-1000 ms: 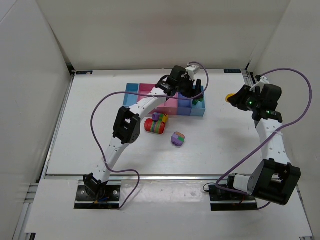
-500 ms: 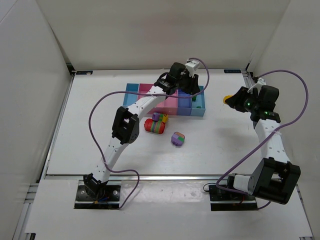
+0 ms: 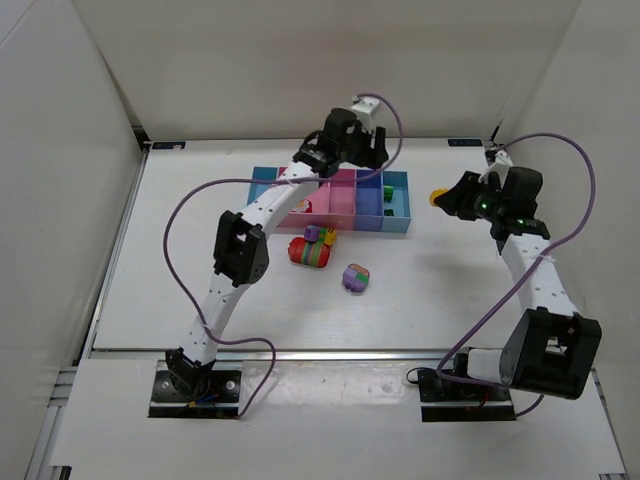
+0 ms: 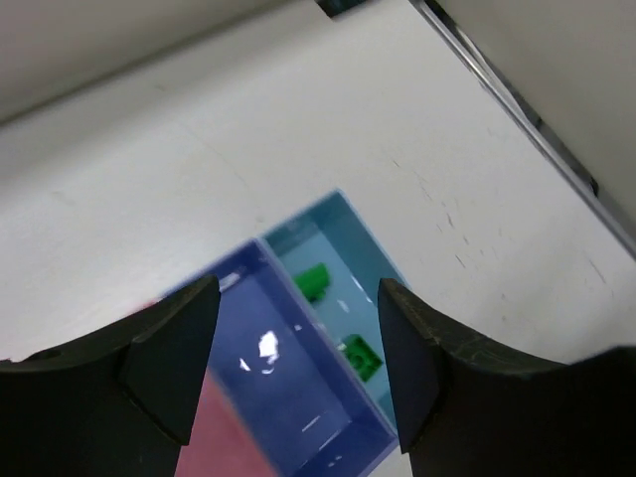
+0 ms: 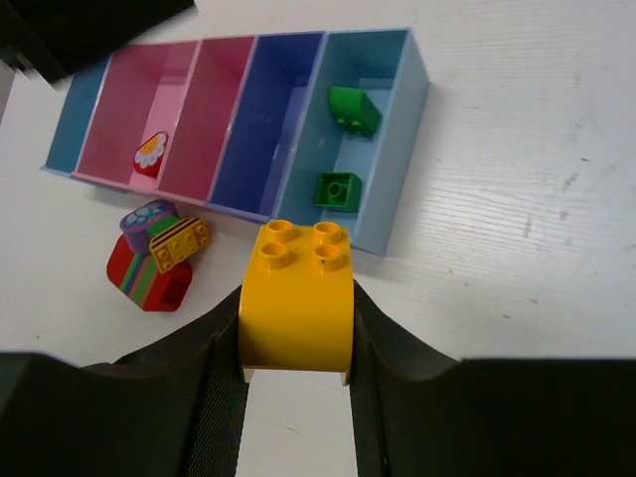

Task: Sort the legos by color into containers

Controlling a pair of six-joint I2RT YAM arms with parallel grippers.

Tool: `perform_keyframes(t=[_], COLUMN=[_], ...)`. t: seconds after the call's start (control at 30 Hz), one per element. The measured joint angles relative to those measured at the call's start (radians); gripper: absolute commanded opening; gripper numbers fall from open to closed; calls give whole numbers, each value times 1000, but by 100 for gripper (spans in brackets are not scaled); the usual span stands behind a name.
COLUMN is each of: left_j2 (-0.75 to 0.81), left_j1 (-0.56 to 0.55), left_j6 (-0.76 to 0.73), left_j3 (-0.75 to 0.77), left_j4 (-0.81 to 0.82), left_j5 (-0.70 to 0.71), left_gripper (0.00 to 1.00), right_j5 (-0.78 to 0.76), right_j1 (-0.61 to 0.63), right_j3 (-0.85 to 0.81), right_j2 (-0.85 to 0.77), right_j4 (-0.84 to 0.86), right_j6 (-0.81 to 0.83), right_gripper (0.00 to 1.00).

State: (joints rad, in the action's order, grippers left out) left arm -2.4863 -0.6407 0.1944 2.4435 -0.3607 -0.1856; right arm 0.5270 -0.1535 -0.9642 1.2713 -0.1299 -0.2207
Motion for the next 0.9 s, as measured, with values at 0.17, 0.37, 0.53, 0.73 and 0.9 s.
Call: perform_keyframes(t=[0.17, 0.37, 0.53, 0.73, 0.9], left_j2=[175, 527, 776, 949, 996], left_j1=[114, 366, 595, 683, 724], left_j6=[-26, -50, 8, 37, 38], left_j3=[-56, -230, -422, -644, -770], left_j4=[-47, -84, -92, -165, -216], left_j5=[93, 84, 31, -59, -126], left_gripper=[98, 99, 100, 99, 100], right_j5=[24, 58, 91, 107, 83], right_j1=[114, 316, 465, 616, 701], right_j3=[-24, -105, -273, -516, -727], right_j2=[65, 185, 347, 566, 761], right_j4=[42, 94, 139, 195, 218], right_j6=[32, 64, 86, 99, 96], right_gripper=[0, 0, 0, 0, 0])
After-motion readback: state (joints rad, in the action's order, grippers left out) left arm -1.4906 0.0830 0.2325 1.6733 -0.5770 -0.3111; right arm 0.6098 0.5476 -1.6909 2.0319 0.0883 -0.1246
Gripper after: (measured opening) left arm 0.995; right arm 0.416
